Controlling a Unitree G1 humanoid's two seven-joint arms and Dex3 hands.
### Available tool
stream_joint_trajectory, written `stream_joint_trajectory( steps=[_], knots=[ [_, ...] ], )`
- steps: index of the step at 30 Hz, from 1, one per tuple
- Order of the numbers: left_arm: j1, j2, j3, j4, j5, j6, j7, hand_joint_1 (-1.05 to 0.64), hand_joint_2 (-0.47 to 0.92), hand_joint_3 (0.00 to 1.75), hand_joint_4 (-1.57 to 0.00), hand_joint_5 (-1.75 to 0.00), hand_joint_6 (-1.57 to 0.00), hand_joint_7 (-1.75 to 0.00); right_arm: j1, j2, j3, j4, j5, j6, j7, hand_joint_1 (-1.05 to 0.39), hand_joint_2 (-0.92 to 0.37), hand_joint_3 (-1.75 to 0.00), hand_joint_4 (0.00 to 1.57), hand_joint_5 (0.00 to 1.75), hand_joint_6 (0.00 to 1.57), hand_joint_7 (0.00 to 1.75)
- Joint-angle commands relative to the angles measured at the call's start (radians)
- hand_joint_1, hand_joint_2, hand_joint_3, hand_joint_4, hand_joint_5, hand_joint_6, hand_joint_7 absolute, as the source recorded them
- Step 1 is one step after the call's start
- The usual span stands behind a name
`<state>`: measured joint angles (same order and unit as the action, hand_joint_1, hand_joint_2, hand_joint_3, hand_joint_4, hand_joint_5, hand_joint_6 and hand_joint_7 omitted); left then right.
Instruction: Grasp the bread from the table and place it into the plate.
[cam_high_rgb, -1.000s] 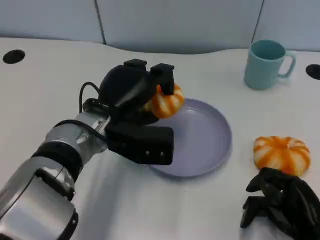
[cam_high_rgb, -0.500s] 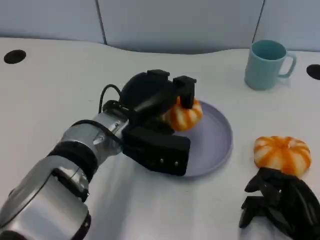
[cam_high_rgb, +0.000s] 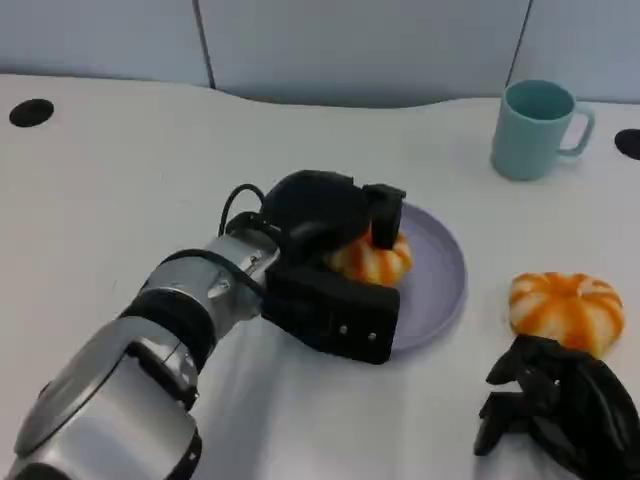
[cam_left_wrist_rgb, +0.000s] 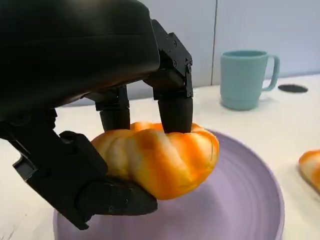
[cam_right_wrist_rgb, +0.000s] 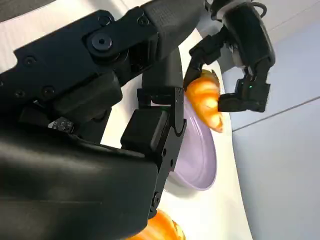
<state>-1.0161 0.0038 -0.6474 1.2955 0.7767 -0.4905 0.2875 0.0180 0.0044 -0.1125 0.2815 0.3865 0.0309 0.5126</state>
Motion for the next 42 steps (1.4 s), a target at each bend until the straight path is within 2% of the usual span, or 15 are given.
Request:
stream_joint_trajectory(
  steps=[1, 3, 8, 10, 11, 12, 13, 15, 17, 23, 29, 36, 42],
  knots=[
    [-0.009, 0.009, 0.003, 0.004, -0.007, -0.002, -0.035, -0.28, 0.91, 0.31, -0.78, -1.50, -0.78, -1.07, 0.000, -0.003, -0.011, 0.003, 0.012, -0.013, 0.009, -0.94, -0.77, 0.00, 1.42, 0.86, 1.24, 0.80],
    [-0.005, 0.010, 0.013, 0.004, -0.020, -0.016, -0.044, -0.26, 0.91, 0.31, -0.79, -1.38, -0.79, -1.05, 0.001, -0.004, -0.011, 0.004, 0.010, -0.016, 0.009, -0.94, -0.77, 0.00, 1.42, 0.86, 1.24, 0.79],
    [-0.001, 0.016, 0.028, 0.009, -0.037, -0.039, -0.081, -0.29, 0.92, 0.26, -0.59, -1.13, -0.59, -0.74, 0.003, -0.004, -0.010, -0.002, 0.008, -0.013, 0.003, -0.95, -0.77, 0.00, 1.43, 0.85, 1.25, 0.78],
    [-0.005, 0.016, 0.033, 0.014, -0.041, -0.034, -0.115, -0.32, 0.92, 0.25, -0.48, -1.20, -0.50, -0.58, 0.002, -0.004, -0.011, -0.002, 0.009, -0.013, 0.003, -0.95, -0.77, 0.00, 1.43, 0.85, 1.25, 0.78],
    [-0.007, 0.016, 0.037, 0.015, -0.045, -0.033, -0.131, -0.36, 0.92, 0.26, -0.39, -1.11, -0.44, -0.45, 0.001, -0.004, -0.011, -0.001, 0.008, -0.015, 0.003, -0.95, -0.77, 0.00, 1.43, 0.85, 1.25, 0.77],
    [-0.010, 0.015, 0.038, 0.014, -0.045, -0.029, -0.144, -0.38, 0.92, 0.25, -0.38, -1.03, -0.43, -0.36, 0.001, -0.004, -0.011, 0.000, 0.009, -0.016, 0.005, -0.95, -0.77, 0.00, 1.43, 0.85, 1.25, 0.77],
    [-0.013, 0.015, 0.037, 0.013, -0.043, -0.024, -0.153, -0.46, 0.92, 0.25, -0.29, -0.84, -0.38, -0.24, 0.002, -0.004, -0.011, 0.000, 0.008, -0.016, 0.005, -0.95, -0.77, 0.00, 1.42, 0.85, 1.25, 0.77],
    [-0.016, 0.015, 0.034, 0.010, -0.037, -0.017, -0.159, -0.52, 0.92, 0.25, -0.22, -0.64, -0.33, -0.13, 0.004, -0.004, -0.010, -0.001, 0.006, -0.017, 0.003, -0.95, -0.77, 0.00, 1.43, 0.85, 1.25, 0.77],
    [-0.019, 0.014, 0.038, 0.008, -0.043, -0.010, -0.182, -0.59, 0.92, 0.28, -0.15, -0.52, -0.27, -0.07, 0.009, -0.004, -0.007, -0.008, 0.001, -0.019, -0.001, -0.94, -0.78, 0.00, 1.43, 0.85, 1.25, 0.76],
    [-0.032, 0.022, 0.048, 0.000, -0.053, -0.005, -0.246, -0.76, 0.92, 0.40, -0.02, -0.45, -0.20, -0.02, 0.004, -0.003, -0.009, -0.007, 0.001, -0.019, -0.005, -0.95, -0.78, 0.00, 1.43, 0.86, 1.25, 0.78],
    [-0.022, 0.037, 0.107, -0.010, -0.119, -0.052, -0.267, -0.84, 0.92, 0.48, 0.00, -0.47, -0.22, -0.03, -0.001, -0.006, -0.014, 0.002, 0.006, -0.019, -0.002, -0.96, -0.78, 0.00, 1.41, 0.88, 1.24, 0.80],
    [-0.003, 0.074, 0.193, -0.028, -0.210, -0.120, -0.293, -0.81, 0.92, 0.50, -0.02, -0.45, -0.23, -0.03, -0.007, -0.012, -0.016, 0.007, 0.002, -0.019, 0.001, -0.95, -0.78, 0.00, 1.41, 0.88, 1.23, 0.81],
    [0.050, 0.121, 0.288, -0.059, -0.322, -0.196, -0.379, -0.80, 0.92, 0.52, -0.04, -0.49, -0.25, -0.04, -0.009, -0.010, -0.015, 0.007, 0.001, -0.016, -0.001, -0.93, -0.78, 0.00, 1.41, 0.89, 1.23, 0.82]
  ],
)
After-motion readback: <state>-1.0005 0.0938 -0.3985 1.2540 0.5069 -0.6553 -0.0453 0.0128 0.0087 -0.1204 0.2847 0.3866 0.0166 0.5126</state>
